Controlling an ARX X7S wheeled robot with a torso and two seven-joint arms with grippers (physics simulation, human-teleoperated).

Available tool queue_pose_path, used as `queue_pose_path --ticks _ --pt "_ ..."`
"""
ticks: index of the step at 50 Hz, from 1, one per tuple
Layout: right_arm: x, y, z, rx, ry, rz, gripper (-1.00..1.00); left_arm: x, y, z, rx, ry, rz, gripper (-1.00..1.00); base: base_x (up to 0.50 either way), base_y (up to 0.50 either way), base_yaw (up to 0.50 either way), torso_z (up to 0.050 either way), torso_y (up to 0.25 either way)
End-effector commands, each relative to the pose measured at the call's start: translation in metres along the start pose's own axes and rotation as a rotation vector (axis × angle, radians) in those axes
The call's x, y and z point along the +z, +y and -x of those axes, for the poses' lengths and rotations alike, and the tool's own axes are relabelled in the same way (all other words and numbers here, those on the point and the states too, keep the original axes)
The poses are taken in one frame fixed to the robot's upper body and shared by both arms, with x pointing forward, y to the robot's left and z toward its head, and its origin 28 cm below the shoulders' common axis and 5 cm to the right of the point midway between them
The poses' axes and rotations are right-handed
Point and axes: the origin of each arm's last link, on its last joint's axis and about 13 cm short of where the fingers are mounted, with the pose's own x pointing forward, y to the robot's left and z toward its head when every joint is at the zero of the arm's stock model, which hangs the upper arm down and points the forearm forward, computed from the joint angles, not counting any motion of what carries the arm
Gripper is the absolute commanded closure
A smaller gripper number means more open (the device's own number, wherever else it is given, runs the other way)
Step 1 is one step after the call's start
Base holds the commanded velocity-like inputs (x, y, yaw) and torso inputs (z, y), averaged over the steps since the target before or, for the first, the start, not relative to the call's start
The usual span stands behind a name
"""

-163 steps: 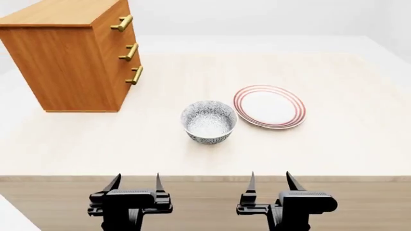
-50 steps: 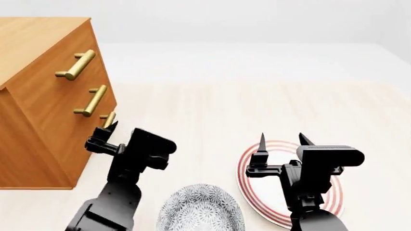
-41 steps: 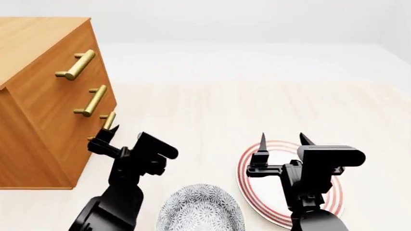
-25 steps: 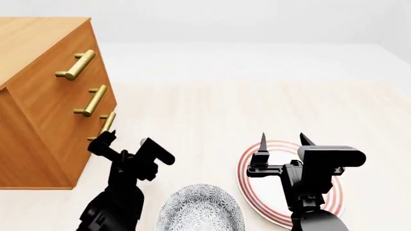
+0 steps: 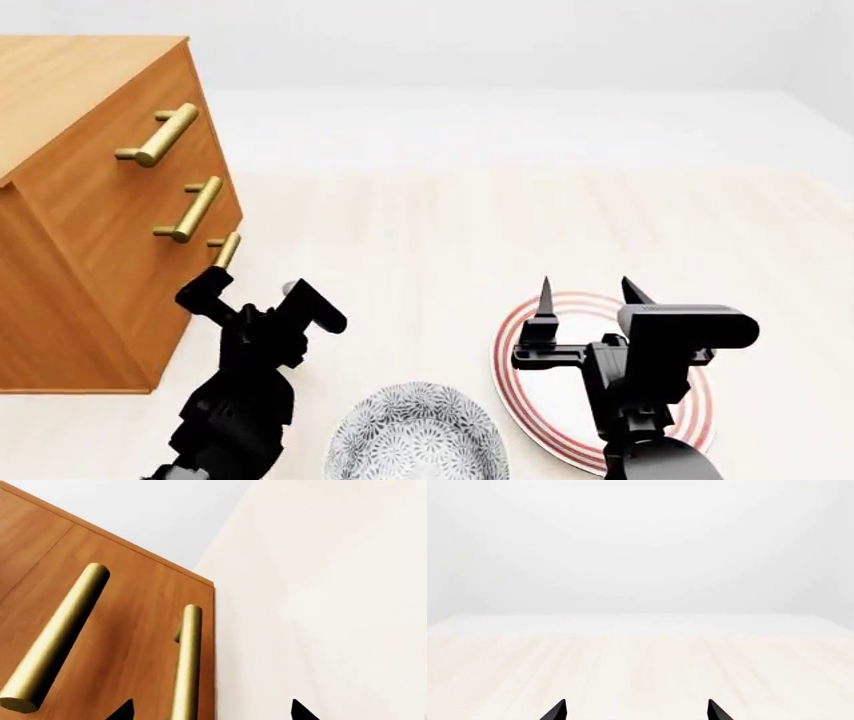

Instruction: Open the bottom drawer of the cabinet.

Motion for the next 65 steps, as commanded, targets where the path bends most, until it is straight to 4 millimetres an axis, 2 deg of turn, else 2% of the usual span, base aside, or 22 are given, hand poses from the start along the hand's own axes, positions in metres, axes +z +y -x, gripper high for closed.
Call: queue_pose_path --ticks 1,6,36,50,51,65 --pt "0.000 0.000 0.001 -0.001 -0.001 -0.002 -1.00 -0.005 0.000 -0.017 0.016 0.060 -0.022 -1.00 0.00 0.00 0.00 0.000 0.000" --pt "0.000 0.000 0.002 0.000 -0.004 -0.002 -1.00 -0.007 0.000 -0.025 0.030 0.092 -0.025 -1.00 0.00 0.00 0.00 0.000 0.000" --pt "0.003 -0.002 0.003 -0.009 -0.012 -0.001 -1.00 -0.015 0.021 -0.027 0.055 0.266 -0.064 -1.00 0.00 0.00 0.00 0.000 0.000" --pt "0.002 -0.002 0.004 -0.010 -0.012 -0.003 -1.00 -0.014 0.023 -0.028 0.069 0.267 -0.064 -1.00 0.00 0.00 0.00 0.000 0.000" --pt "0.002 -0.002 0.004 -0.011 -0.012 -0.004 -1.00 -0.014 0.023 -0.028 0.074 0.255 -0.062 1.00 0.00 0.00 0.00 0.000 0.000" --pt "0.001 -0.001 0.004 -0.009 -0.012 -0.005 -1.00 -0.010 0.018 -0.028 0.075 0.187 -0.086 1.00 0.00 0.00 0.00 0.000 0.000"
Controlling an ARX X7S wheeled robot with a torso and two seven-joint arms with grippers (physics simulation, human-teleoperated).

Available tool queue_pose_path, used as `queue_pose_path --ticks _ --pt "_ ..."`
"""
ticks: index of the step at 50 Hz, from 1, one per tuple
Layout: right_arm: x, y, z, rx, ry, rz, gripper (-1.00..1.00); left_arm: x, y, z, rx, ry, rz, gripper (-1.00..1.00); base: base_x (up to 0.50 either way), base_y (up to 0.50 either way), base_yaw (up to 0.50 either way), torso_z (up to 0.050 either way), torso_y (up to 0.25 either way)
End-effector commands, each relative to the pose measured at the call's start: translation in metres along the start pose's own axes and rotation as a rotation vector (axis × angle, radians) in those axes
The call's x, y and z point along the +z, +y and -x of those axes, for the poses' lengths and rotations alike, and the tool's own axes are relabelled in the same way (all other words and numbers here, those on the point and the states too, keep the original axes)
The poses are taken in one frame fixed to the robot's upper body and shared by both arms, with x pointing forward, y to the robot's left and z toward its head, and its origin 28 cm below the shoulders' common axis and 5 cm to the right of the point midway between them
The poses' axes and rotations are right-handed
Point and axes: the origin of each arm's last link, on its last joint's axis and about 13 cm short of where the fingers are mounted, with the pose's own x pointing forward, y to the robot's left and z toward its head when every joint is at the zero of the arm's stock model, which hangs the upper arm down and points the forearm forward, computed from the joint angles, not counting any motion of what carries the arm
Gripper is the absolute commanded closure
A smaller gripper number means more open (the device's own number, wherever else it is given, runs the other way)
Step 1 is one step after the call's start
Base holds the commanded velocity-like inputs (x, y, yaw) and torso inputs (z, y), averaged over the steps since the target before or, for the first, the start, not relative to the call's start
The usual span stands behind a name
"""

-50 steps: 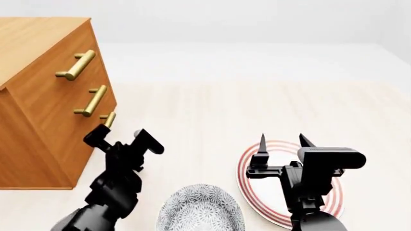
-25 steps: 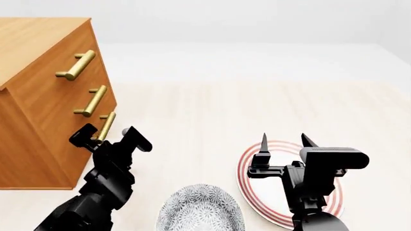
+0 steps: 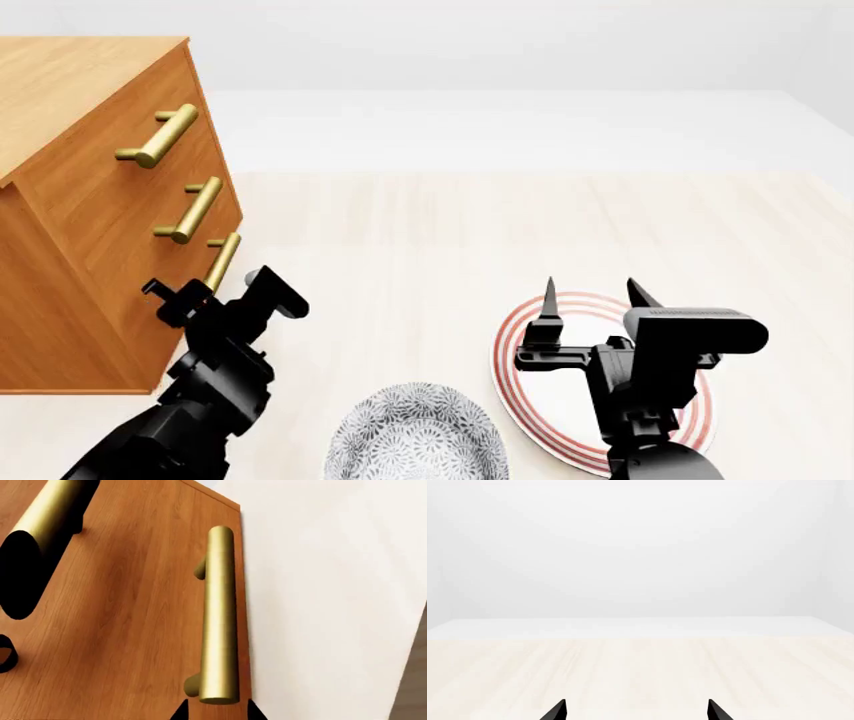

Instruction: Open the bottom drawer of the cabinet.

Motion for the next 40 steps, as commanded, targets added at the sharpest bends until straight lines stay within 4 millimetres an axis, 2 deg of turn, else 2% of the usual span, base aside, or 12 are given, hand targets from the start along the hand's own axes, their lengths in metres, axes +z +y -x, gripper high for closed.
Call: queue_pose_path --ticks 1,14,23,40 --pt "0.000 0.000 0.000 0.001 -0.001 -0.002 -1.00 0.002 0.001 -0.001 0.039 -0.056 -0.054 1.00 0.00 0.00 0.00 0.000 0.000" --pt "-0.001 0.001 0.000 0.002 0.000 -0.001 -1.00 0.024 -0.006 0.005 0.021 -0.186 -0.077 1.00 0.00 0.00 0.00 -0.001 0.000" --pt "0.000 0.001 -0.001 0.003 -0.002 0.000 -1.00 0.035 -0.008 0.011 0.009 -0.203 -0.079 1.00 0.01 0.00 -0.01 -0.001 0.000" --pt "-0.002 0.000 -0.001 0.000 -0.001 -0.005 -1.00 0.038 -0.009 0.045 -0.029 -0.210 -0.095 1.00 0.00 0.00 0.00 0.000 0.000"
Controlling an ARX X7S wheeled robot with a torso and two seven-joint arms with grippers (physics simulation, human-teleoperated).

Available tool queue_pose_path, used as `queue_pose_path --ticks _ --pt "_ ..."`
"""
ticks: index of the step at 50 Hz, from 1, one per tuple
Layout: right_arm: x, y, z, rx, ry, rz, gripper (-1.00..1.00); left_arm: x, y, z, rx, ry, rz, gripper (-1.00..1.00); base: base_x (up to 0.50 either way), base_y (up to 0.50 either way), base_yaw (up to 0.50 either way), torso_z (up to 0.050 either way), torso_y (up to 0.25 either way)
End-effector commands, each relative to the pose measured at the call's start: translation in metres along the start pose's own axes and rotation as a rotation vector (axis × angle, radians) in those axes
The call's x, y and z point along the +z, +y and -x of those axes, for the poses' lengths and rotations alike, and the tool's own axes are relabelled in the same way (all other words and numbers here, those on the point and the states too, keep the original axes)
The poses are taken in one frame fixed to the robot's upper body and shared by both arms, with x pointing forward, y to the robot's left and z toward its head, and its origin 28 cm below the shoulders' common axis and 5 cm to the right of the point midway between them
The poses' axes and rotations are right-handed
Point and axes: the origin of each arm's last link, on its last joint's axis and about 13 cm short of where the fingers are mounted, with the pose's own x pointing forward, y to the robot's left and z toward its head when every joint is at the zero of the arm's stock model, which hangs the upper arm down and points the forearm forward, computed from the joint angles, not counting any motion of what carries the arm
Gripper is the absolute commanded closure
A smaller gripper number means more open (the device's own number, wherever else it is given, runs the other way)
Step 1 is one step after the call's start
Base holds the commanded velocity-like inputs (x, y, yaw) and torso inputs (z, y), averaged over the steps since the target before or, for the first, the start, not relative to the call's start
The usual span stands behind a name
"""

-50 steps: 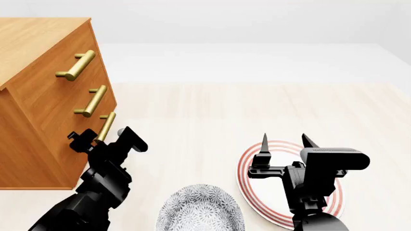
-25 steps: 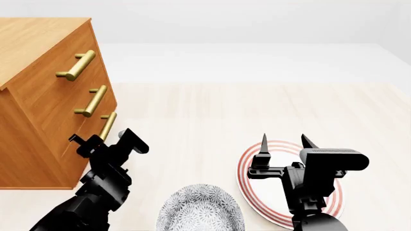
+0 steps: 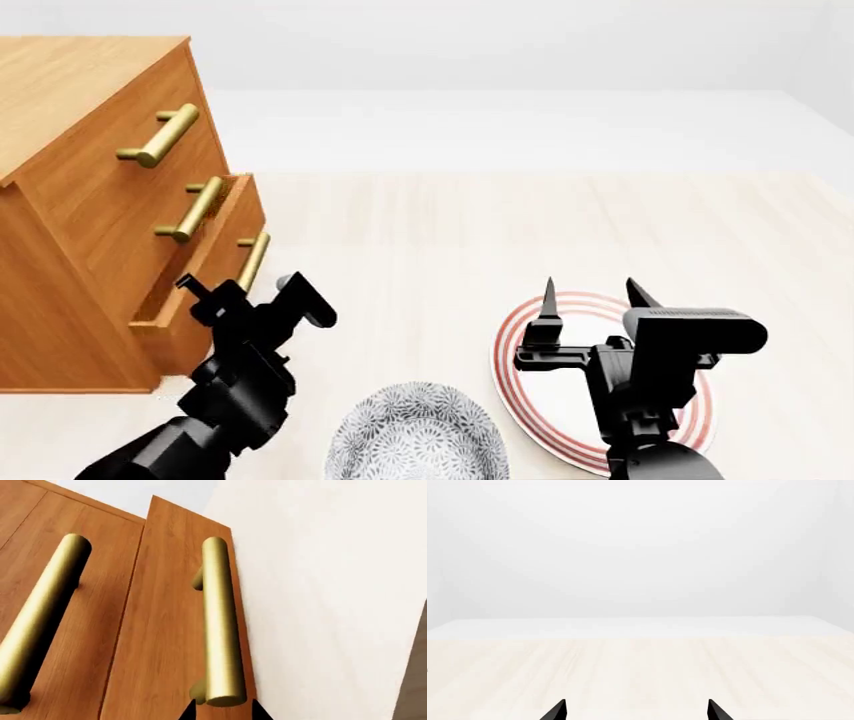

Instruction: Open the bottom drawer of the cabinet.

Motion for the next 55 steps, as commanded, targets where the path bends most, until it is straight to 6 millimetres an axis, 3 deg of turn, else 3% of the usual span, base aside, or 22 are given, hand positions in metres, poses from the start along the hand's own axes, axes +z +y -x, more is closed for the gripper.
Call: queue_pose_path --ticks 1,16,31,32,40,55 --pt "-0.002 -0.001 0.000 -0.001 0.002 -0.004 -1.00 0.028 0.001 0.026 0.006 -0.112 -0.029 1.00 0.00 0.00 0.00 0.000 0.000" --pt "-0.003 -0.001 0.001 -0.001 0.001 -0.009 -1.00 0.046 -0.003 0.040 -0.028 -0.150 -0.036 1.00 -0.01 0.00 0.00 0.000 0.006" --pt "-0.003 0.000 0.000 0.004 0.002 -0.007 -1.00 0.047 -0.002 0.047 -0.047 -0.196 -0.042 1.00 -0.02 0.00 0.01 0.005 0.013" --pt "-0.003 0.000 0.000 0.003 0.004 -0.008 -1.00 0.048 -0.001 0.049 -0.050 -0.208 -0.039 -1.00 -0.02 0.00 0.01 0.000 0.012" --pt "-0.003 0.000 0.000 0.003 0.003 -0.007 -1.00 0.046 0.006 0.066 -0.062 -0.244 -0.021 -1.00 0.00 0.00 0.00 0.000 0.000" --pt "-0.004 0.000 -0.001 0.003 0.004 -0.010 -1.00 0.051 0.020 0.076 -0.044 -0.296 0.025 -1.00 0.00 0.00 0.00 0.000 0.000"
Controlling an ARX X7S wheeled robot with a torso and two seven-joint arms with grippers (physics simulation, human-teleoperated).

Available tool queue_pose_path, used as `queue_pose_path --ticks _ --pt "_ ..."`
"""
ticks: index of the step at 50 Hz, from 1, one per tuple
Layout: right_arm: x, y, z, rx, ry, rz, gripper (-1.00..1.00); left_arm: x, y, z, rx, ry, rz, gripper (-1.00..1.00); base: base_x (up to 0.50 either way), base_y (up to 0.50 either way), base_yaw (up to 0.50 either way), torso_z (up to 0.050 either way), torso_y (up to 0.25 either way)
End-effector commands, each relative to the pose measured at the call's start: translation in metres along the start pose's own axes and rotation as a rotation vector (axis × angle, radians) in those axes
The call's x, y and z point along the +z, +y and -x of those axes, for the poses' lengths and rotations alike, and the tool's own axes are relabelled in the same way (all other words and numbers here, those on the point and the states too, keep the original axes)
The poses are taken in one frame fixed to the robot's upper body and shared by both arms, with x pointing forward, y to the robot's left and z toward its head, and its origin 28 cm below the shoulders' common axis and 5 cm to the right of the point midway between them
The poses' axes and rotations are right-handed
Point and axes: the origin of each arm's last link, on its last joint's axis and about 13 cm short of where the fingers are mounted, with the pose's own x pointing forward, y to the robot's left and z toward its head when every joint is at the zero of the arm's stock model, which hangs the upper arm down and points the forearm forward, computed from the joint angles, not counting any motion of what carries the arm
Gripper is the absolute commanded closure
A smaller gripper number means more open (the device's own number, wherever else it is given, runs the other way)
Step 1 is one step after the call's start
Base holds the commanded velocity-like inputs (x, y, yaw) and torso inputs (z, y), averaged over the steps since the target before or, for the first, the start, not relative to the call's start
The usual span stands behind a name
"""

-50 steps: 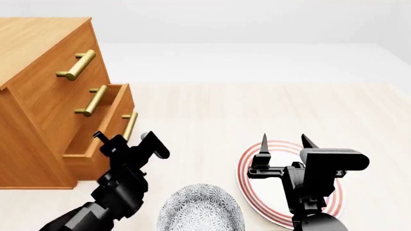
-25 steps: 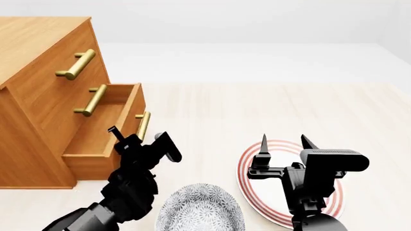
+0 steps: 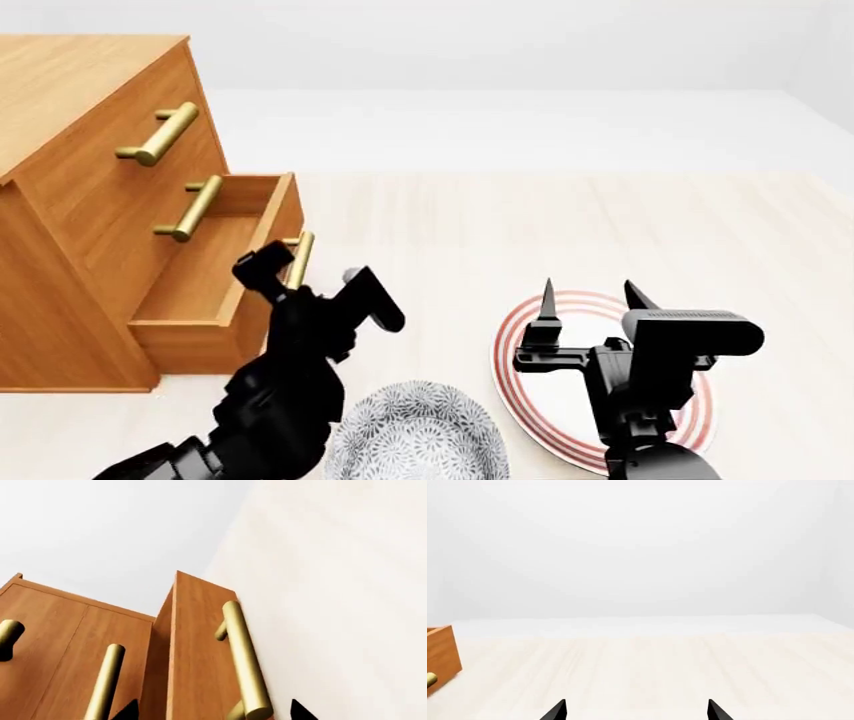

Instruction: Open the bottom drawer of the cabinet.

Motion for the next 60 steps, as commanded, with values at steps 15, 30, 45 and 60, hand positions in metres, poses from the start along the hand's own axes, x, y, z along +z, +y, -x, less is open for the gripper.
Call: queue_pose_path --ticks 15,30,45,60 --pt "-0.002 0.002 -0.001 0.005 0.002 -0.003 -1.00 0.031 0.099 0.017 0.004 -0.092 0.644 -1.00 0.00 0.00 0.00 0.000 0.000" --pt "0.002 0.001 0.000 0.001 -0.005 0.000 -1.00 0.026 0.094 -0.007 -0.134 0.066 0.765 -1.00 0.00 0.00 0.00 0.000 0.000" --pt "0.003 0.001 -0.001 0.000 -0.007 0.001 -1.00 0.011 0.083 -0.036 -0.161 0.218 0.796 -1.00 0.00 0.00 0.00 0.000 0.000" --pt "0.001 0.001 0.000 -0.002 -0.004 0.000 -1.00 0.001 0.068 -0.046 -0.325 0.293 0.840 -1.00 0.00 0.00 0.00 0.000 0.000"
